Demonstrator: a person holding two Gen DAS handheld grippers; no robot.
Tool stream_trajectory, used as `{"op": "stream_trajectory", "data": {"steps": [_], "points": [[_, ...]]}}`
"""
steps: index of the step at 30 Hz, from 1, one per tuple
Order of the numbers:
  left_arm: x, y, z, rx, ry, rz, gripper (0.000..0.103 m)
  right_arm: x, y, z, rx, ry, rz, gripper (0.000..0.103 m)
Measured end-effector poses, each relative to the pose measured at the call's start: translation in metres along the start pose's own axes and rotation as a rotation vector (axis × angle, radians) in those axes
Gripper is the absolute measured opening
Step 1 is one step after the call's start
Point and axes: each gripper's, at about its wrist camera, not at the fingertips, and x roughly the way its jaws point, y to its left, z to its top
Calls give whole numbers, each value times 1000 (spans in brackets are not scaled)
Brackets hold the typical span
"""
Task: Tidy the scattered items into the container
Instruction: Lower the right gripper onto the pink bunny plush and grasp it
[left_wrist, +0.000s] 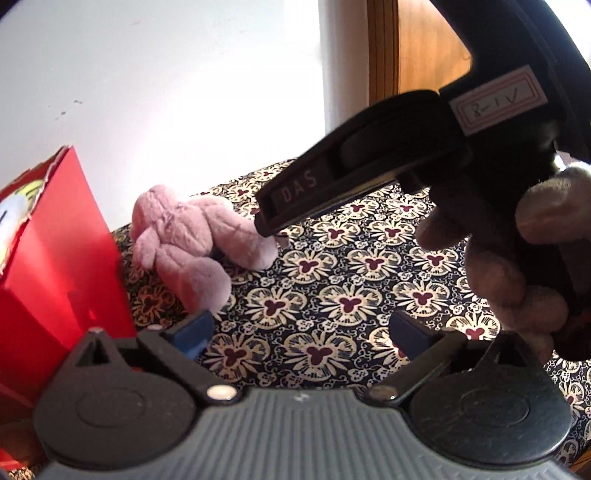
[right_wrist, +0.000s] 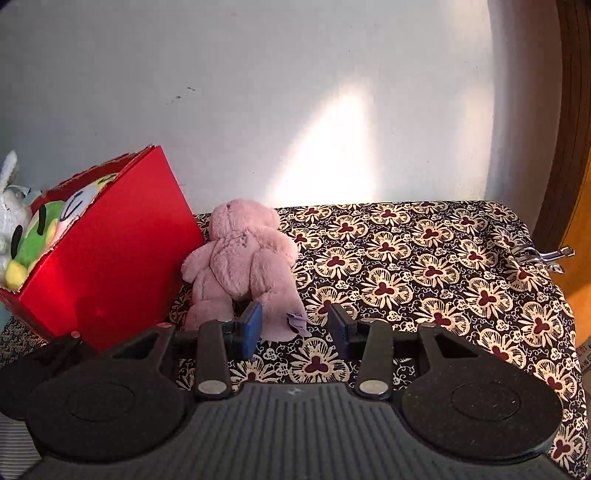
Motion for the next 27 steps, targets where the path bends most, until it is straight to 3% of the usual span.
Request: {"op": "stream_trajectory", "data": {"steps": [7,12,27], "points": [[15,2,0,36,-7,43,99,31,8,8,-75,63,12,38],[16,9,-1,53,-23,24,95,38,0,5,-25,52,39,34],[-22,15,-19,41,-89,-144,98,-33,-18,-51,118,39,7,32]]}}
